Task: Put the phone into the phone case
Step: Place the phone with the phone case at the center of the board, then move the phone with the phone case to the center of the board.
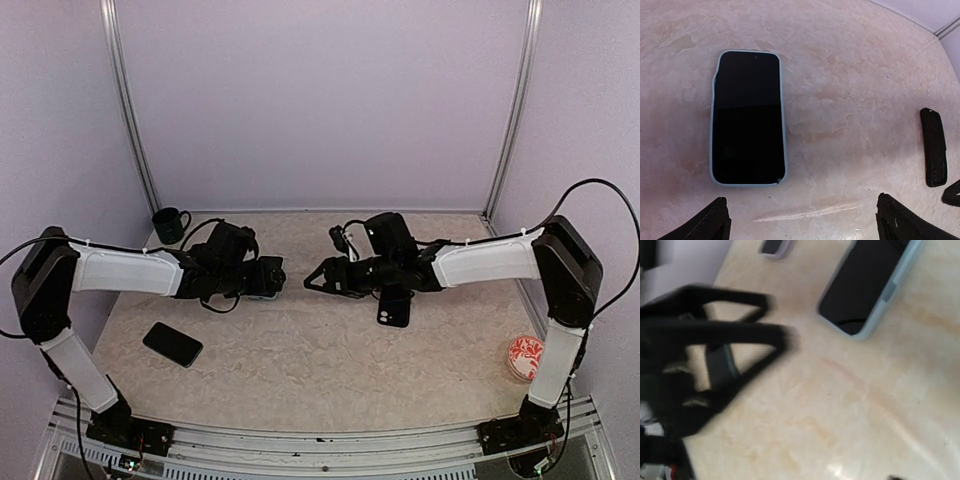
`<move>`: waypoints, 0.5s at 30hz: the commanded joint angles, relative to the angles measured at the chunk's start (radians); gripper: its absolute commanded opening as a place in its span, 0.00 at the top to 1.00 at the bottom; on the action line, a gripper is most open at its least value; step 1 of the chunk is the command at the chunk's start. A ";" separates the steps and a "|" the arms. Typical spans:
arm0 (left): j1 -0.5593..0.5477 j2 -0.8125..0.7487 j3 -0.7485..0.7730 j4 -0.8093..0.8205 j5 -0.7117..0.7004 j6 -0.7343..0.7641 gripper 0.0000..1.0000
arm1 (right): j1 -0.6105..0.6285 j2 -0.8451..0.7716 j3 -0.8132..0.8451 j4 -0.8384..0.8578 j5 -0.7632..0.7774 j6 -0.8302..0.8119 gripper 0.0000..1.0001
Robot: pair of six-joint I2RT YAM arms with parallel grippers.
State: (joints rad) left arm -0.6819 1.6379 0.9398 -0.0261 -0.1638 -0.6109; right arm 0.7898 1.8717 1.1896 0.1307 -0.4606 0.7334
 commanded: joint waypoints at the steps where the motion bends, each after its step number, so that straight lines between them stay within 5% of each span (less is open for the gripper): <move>1: -0.020 0.108 0.090 -0.099 -0.007 0.103 0.01 | 0.000 -0.159 -0.079 0.008 0.045 -0.072 0.01; 15: 0.003 0.191 0.149 -0.139 -0.104 0.152 0.01 | -0.001 -0.342 -0.260 0.043 0.066 -0.099 0.01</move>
State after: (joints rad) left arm -0.6971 1.8008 1.0489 -0.1520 -0.2443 -0.4984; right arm 0.7898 1.5532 0.9585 0.1463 -0.4019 0.6476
